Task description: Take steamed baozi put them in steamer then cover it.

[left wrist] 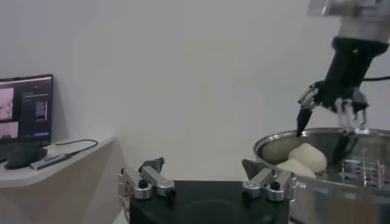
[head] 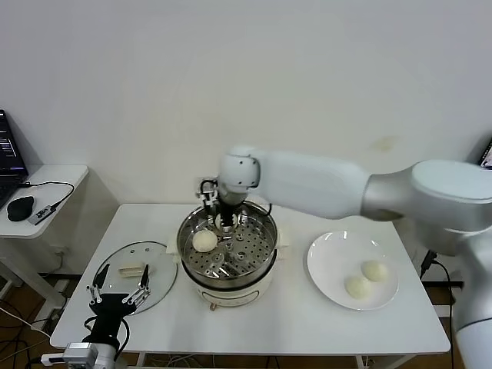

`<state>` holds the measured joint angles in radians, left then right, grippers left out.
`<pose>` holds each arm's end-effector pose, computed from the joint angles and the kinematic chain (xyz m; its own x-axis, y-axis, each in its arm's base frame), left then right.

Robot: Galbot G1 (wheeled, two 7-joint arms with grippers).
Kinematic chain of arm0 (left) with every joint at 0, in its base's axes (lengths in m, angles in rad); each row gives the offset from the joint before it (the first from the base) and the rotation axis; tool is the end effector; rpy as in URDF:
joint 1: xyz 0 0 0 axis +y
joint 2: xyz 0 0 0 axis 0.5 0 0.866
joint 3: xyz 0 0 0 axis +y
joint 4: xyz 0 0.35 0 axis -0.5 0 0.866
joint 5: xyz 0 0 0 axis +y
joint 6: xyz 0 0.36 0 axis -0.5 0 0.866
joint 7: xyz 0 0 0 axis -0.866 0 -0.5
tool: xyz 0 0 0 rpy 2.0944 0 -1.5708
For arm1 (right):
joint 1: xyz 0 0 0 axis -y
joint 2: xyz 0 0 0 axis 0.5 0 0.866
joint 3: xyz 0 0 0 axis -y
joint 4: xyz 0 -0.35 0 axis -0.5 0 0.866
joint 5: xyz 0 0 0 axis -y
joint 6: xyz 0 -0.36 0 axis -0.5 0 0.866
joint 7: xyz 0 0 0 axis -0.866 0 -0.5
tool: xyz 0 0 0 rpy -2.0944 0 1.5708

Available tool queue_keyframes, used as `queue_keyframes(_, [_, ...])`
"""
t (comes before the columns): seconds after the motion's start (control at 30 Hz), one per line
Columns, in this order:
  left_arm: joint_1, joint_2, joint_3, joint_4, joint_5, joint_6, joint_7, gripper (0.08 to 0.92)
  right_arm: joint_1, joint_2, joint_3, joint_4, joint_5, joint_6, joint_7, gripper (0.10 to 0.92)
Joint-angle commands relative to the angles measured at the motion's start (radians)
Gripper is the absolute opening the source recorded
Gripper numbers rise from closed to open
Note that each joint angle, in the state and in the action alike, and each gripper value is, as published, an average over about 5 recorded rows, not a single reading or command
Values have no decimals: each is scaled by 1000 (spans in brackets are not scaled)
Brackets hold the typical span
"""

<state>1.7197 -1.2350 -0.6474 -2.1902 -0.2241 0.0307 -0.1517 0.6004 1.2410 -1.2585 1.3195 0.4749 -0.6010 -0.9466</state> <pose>0.1520 0.0806 -0.2760 -0.9965 -0.0577 0.0608 -0.0497 0.9908 0.1258 0.5303 0.1802 -0.0325 -0.2103 -0.2619 0.9419 -0.9311 -0.2401 -0.2746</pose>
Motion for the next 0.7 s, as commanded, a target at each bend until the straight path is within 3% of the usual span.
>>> queue_keyframes(0.03, [2, 5, 0, 0, 0, 0, 1, 823, 152, -353, -26, 221, -79, 202, -188, 823])
queue_keyframes(0.33, [6, 6, 13, -4, 6, 0, 1, 823, -5, -729, 34, 329, -368, 352, -265, 823])
queue_keyframes(0.7, [25, 15, 17, 1, 16, -1, 3, 823, -407, -906, 292, 357, -544, 372, -225, 823])
